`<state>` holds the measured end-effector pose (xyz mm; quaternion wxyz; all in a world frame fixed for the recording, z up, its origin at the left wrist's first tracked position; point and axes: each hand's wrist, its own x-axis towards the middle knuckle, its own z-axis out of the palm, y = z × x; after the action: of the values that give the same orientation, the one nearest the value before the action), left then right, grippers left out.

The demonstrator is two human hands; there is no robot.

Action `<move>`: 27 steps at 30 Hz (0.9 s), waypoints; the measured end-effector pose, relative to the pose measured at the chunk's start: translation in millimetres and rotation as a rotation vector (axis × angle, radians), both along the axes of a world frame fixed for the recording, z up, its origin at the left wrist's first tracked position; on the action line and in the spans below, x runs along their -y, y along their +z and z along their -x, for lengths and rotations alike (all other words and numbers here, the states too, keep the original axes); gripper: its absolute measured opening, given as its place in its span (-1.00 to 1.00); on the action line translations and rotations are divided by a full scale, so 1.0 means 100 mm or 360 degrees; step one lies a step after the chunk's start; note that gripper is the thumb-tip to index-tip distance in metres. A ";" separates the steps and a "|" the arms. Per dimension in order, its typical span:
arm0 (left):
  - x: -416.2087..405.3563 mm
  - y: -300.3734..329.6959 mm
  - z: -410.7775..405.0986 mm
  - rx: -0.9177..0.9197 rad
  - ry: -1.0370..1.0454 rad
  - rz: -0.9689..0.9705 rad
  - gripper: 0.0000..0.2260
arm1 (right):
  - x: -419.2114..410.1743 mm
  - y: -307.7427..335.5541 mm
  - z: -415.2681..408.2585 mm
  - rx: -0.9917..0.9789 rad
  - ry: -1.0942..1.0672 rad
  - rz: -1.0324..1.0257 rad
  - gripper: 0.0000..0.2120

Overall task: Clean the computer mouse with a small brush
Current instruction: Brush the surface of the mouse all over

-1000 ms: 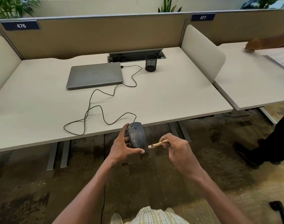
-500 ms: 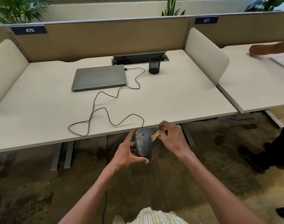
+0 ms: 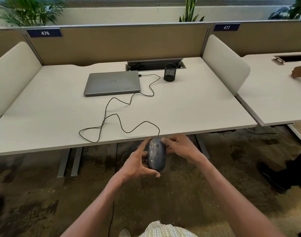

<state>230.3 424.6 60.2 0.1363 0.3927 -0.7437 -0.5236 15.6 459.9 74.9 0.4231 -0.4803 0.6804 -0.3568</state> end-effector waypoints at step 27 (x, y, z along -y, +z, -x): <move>-0.45 -0.30 0.10 -0.0430 0.0760 0.0219 -0.23 | -0.25 -0.25 -0.20 0.1011 -0.0551 0.0028 -0.68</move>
<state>220.6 469.1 30.7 0.3800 0.4733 -0.6389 -0.4726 35.5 484.9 49.7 0.5425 -0.2267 0.5832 -0.5605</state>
